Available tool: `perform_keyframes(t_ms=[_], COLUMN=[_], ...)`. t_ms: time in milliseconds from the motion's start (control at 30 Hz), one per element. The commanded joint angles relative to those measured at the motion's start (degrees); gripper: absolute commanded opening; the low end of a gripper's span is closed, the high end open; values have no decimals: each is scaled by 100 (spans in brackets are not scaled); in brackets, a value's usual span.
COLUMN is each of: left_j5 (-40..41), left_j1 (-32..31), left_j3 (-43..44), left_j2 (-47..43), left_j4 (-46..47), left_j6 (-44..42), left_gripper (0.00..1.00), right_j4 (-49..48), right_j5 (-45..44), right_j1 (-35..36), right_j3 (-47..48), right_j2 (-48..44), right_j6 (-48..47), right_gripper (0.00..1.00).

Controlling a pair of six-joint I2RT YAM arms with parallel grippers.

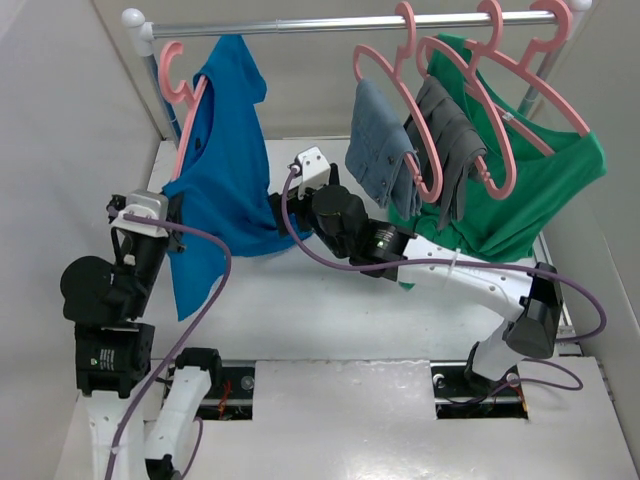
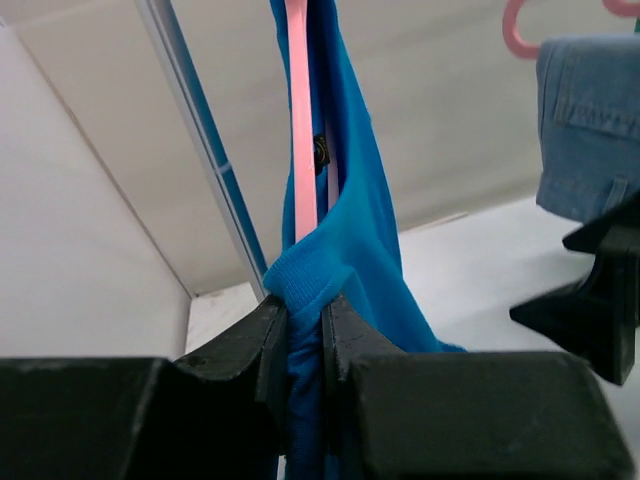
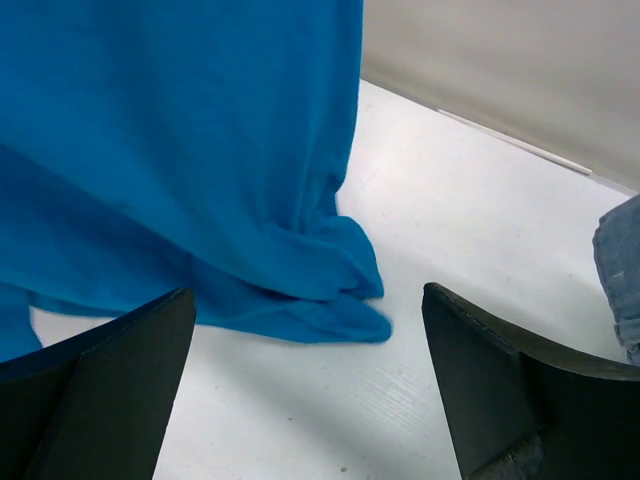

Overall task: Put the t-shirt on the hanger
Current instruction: Hang the hanger with tshirt onto the clothesline

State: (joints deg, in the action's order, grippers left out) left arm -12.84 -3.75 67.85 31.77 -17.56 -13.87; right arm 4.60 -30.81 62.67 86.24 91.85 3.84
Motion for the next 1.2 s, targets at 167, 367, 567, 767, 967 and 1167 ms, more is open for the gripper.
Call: perform_keyframes(t_ms=[167,367,567,767,967,1167], left_j5=[220,282,396,396,73,-122], left_j1=[-21,-21,-21,-21,-21,-21], left_j3=[966,1292,1284,1221,765,790], left_j2=[821,1472,1771,1824,1359,963], left_j4=[1036,1106,798,580,587,421], left_j6=[-46,-46,68,183,306,183], left_gripper=[0,0,0,0,43,98], right_j4=[-126,-126,-126,-126,-126,-3], right_j5=[-101,-101,-154,-206,-206,-154], right_j1=[-1,-1,-1,-1,52,52], right_j3=[-2,-19,-186,-309,-415,-529], right_j2=[-203,-264,-440,-502,-607,-722], right_j6=[-58,-58,-111,-111,-111,-164], right_gripper=[99,99,99,99,99,99])
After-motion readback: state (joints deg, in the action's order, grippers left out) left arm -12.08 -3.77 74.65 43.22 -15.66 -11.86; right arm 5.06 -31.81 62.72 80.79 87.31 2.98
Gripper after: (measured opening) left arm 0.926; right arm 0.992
